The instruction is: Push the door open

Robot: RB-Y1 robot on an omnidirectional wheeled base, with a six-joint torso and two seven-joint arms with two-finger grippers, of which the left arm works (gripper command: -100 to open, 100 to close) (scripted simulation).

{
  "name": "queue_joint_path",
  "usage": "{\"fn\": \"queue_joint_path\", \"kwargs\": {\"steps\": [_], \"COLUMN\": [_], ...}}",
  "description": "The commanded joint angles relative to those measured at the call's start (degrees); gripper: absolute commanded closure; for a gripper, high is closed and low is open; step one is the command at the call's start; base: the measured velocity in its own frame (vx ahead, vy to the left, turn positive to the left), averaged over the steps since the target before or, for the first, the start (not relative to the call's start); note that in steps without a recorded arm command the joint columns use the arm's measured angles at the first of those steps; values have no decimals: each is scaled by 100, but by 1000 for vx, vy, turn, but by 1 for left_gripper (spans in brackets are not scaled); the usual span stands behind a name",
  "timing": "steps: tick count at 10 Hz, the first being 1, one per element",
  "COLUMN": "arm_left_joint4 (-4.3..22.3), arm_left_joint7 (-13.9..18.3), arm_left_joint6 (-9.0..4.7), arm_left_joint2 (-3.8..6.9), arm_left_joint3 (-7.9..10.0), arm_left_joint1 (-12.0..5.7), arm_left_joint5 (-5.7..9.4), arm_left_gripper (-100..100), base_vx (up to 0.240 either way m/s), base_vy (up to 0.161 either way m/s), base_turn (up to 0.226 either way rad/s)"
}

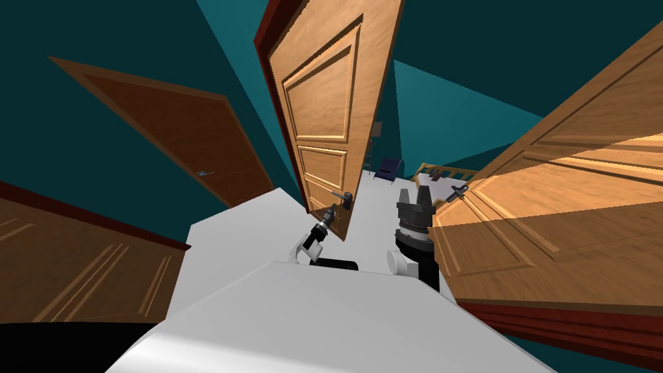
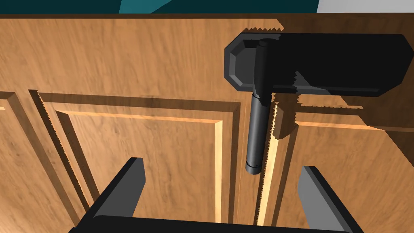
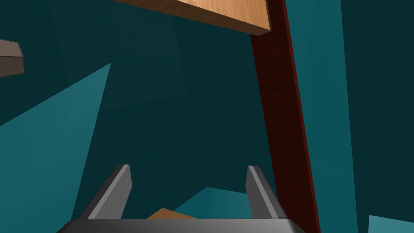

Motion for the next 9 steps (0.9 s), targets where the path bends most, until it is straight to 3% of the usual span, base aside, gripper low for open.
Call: {"fn": "queue_joint_path", "kwargs": {"steps": [1, 4, 5, 9], "arm_left_joint4": [162, 496, 427, 654], "arm_left_joint7": [35, 126, 111, 102], "arm_left_joint6": [4, 57, 29, -34], "arm_left_joint2": [-8, 2, 14, -82], "arm_left_joint3": [-81, -254, -223, -124], "arm_left_joint1": [-62, -239, -194, -304], "arm_left_joint5": [-1, 9, 9, 14], "arm_left_gripper": [-100, -100, -100, -100], "base_vx": [110, 117, 47, 156], "base_vy": [151, 138, 65, -73], "base_turn": [-91, -122, -24, -35]}}
